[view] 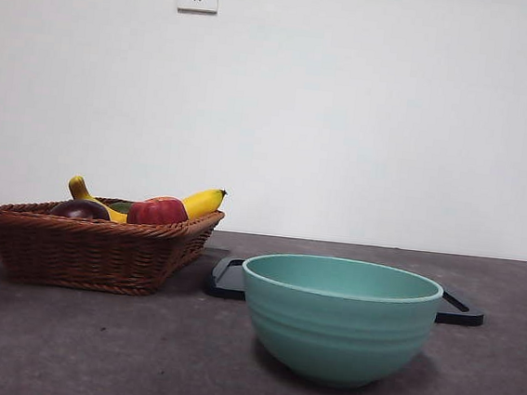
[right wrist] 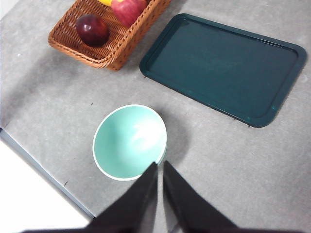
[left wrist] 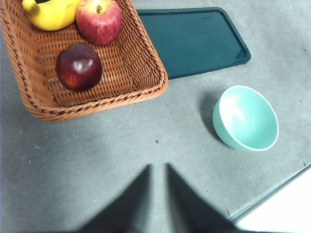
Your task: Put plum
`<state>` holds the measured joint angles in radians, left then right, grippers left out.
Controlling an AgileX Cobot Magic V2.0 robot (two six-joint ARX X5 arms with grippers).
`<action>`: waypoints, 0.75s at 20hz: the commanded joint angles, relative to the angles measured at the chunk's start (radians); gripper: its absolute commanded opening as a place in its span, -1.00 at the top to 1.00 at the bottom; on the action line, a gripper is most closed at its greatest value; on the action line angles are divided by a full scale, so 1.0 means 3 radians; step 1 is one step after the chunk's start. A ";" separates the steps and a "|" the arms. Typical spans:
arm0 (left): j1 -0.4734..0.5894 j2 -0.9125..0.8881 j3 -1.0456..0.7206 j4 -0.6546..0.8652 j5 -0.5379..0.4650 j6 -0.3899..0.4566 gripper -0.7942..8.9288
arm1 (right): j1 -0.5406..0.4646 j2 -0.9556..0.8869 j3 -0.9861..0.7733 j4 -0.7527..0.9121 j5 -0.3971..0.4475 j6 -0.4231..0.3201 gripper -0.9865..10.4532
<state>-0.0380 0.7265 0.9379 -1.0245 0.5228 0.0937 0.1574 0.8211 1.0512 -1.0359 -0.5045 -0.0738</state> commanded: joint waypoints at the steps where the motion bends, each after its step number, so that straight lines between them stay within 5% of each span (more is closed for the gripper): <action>1: -0.0006 0.0017 0.0069 0.0027 0.0005 0.0057 0.17 | 0.0014 0.0024 0.0062 0.0015 -0.0010 0.0062 0.30; 2: -0.0006 0.0017 0.0069 0.0025 0.0005 0.0032 0.05 | 0.0014 0.0024 0.0062 0.0015 -0.0006 0.0072 0.12; 5: -0.0006 0.0017 0.0069 0.0027 0.0005 -0.0033 -0.09 | 0.0014 0.0024 0.0062 0.0015 -0.0008 0.0072 0.11; 15: -0.0170 0.0299 0.0172 0.0501 -0.0205 -0.0376 -0.09 | 0.0014 0.0024 0.0062 0.0022 -0.0013 0.0113 0.11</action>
<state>-0.0895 0.8074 0.9668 -0.8852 0.4625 -0.0055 0.1574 0.8211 1.0512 -1.0359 -0.5045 -0.0479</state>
